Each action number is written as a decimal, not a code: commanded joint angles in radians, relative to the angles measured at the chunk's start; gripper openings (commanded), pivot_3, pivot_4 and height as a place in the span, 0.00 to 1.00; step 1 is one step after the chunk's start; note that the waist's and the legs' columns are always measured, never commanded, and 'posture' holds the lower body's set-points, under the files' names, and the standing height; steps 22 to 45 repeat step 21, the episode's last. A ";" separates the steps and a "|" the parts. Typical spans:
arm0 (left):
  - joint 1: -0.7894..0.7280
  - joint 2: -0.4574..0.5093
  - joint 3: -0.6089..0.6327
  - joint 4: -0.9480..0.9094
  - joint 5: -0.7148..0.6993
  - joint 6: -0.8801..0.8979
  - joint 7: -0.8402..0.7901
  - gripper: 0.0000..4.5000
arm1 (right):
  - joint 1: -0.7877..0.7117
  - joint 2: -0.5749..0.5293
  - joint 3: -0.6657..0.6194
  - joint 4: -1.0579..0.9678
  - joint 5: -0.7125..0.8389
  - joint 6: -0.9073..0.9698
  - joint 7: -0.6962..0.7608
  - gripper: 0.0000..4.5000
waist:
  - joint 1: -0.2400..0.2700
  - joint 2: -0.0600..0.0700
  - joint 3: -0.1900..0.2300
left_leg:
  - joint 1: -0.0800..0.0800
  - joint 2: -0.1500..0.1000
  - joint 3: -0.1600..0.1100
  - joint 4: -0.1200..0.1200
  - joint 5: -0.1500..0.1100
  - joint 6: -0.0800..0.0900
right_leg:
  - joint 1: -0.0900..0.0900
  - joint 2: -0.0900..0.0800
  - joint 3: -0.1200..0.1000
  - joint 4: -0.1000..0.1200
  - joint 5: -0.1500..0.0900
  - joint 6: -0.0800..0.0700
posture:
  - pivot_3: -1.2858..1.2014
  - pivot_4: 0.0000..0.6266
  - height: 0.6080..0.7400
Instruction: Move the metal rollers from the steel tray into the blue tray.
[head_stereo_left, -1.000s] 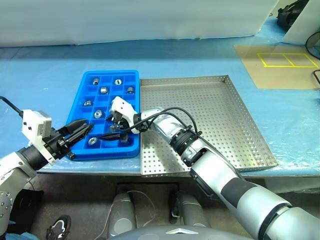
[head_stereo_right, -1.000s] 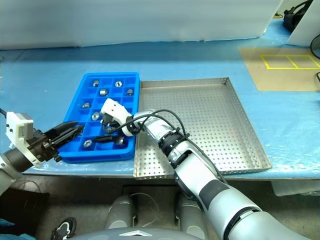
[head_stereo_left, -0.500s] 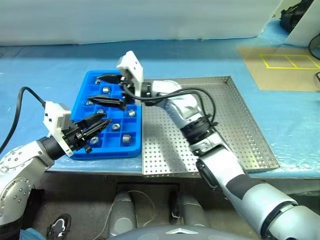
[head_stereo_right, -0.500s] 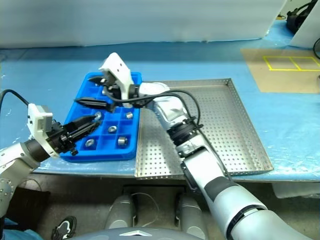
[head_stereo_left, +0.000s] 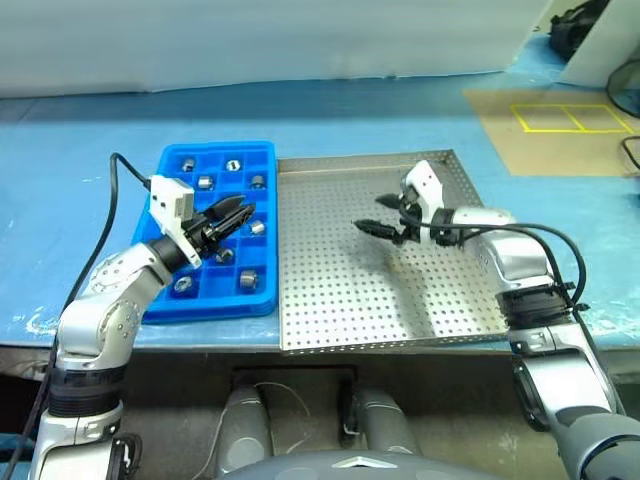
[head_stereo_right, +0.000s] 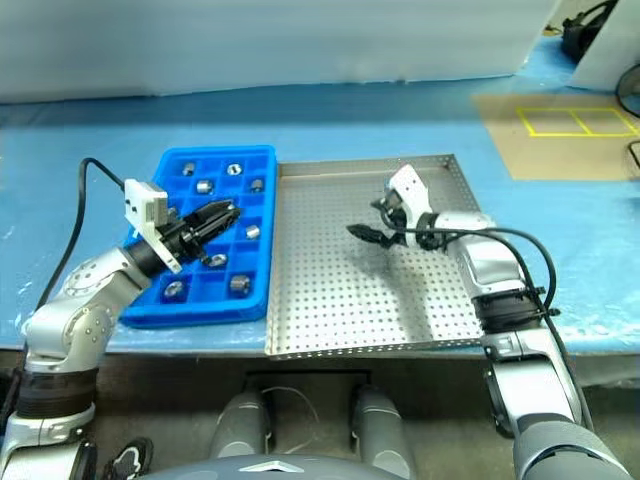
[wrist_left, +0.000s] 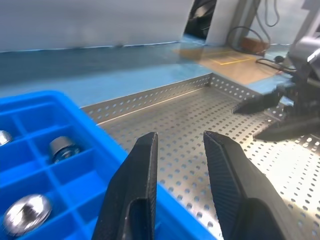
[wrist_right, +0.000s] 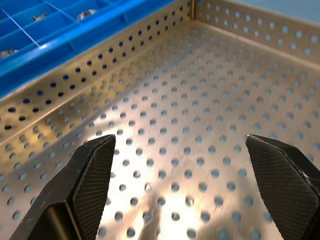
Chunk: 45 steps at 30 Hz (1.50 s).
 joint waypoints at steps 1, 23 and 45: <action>-0.078 -0.013 -0.025 0.055 0.019 -0.043 -0.043 0.35 | 0.030 0.002 -0.061 -0.079 0.034 0.030 -0.045 0.96 | -0.009 0.000 0.000 | 0.000 0.000 0.000 0.000 -0.001 0.001 | 0.000 0.000 0.000 0.000 0.000 0.000 | 0.42 0.24 1.00; -0.085 -0.022 -0.057 0.081 0.052 -0.033 -0.119 0.35 | 0.023 0.051 -0.071 -0.074 0.058 0.044 -0.107 0.96 | -0.018 0.000 0.000 | 0.000 0.000 0.000 0.003 -0.003 0.004 | 0.002 -0.001 0.000 -0.001 0.000 0.000 | 0.43 0.24 1.00; -0.085 -0.022 -0.057 0.081 0.052 -0.033 -0.119 0.35 | 0.023 0.051 -0.071 -0.074 0.058 0.044 -0.107 0.96 | -0.018 0.000 0.000 | 0.000 0.000 0.000 0.003 -0.003 0.004 | 0.002 -0.001 0.000 -0.001 0.000 0.000 | 0.43 0.24 1.00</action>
